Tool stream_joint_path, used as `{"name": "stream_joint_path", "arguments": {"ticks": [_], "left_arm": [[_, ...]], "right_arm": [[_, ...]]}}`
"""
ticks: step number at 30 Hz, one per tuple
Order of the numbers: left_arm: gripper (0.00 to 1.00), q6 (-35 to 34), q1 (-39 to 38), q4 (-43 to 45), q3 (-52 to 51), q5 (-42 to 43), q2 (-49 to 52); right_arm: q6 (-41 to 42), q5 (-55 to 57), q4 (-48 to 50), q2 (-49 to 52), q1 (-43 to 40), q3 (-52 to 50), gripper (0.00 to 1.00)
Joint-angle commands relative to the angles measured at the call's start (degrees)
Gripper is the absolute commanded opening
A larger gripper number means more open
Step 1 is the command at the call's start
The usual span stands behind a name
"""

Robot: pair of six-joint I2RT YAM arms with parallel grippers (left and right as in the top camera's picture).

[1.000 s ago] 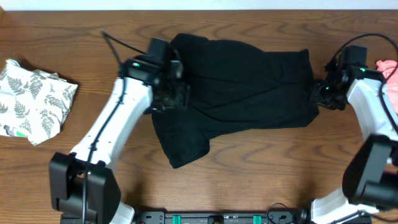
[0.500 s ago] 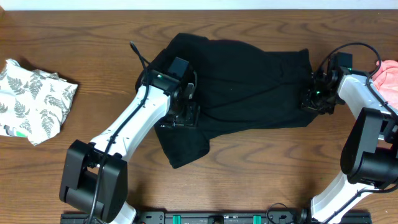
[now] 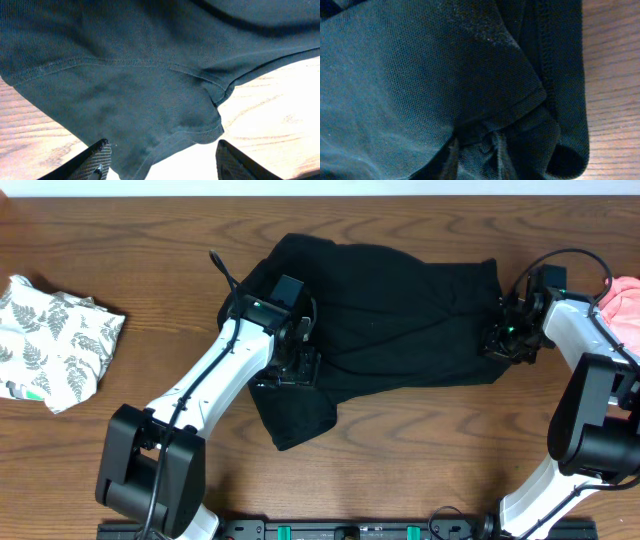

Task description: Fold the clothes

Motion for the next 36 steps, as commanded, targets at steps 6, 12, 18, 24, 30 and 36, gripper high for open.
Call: {"name": "stream_joint_path", "arguments": {"ticks": [6,12,18,24,30,36], "left_arm": [[0.68,-0.5,-0.07,-0.2,-0.35,-0.92,0.61],[0.68,-0.5,-0.07,-0.17,-0.35,-0.92,0.61],[0.68,-0.5,-0.07,-0.22,-0.35,-0.92,0.61],[0.68,-0.5,-0.07,-0.24,-0.35,-0.92,0.61],[0.68,-0.5,-0.07,-0.22,-0.35,-0.92,0.61],[0.68,-0.5,-0.07,-0.22,-0.35,-0.92,0.61]], "right_arm": [[-0.13,-0.39,-1.62,0.15,-2.97,4.55,0.33],[-0.15,1.36,-1.79,0.22,-3.65,4.59,0.35],[-0.15,1.33,-1.7,0.33,-3.54,4.17,0.38],[-0.15,1.2,-1.88,2.84,-3.43,4.0,0.39],[-0.17,-0.24,-1.73,5.09,-2.86,4.0,0.38],[-0.17,-0.7,-1.33,5.09,-2.51,4.0,0.37]]}}
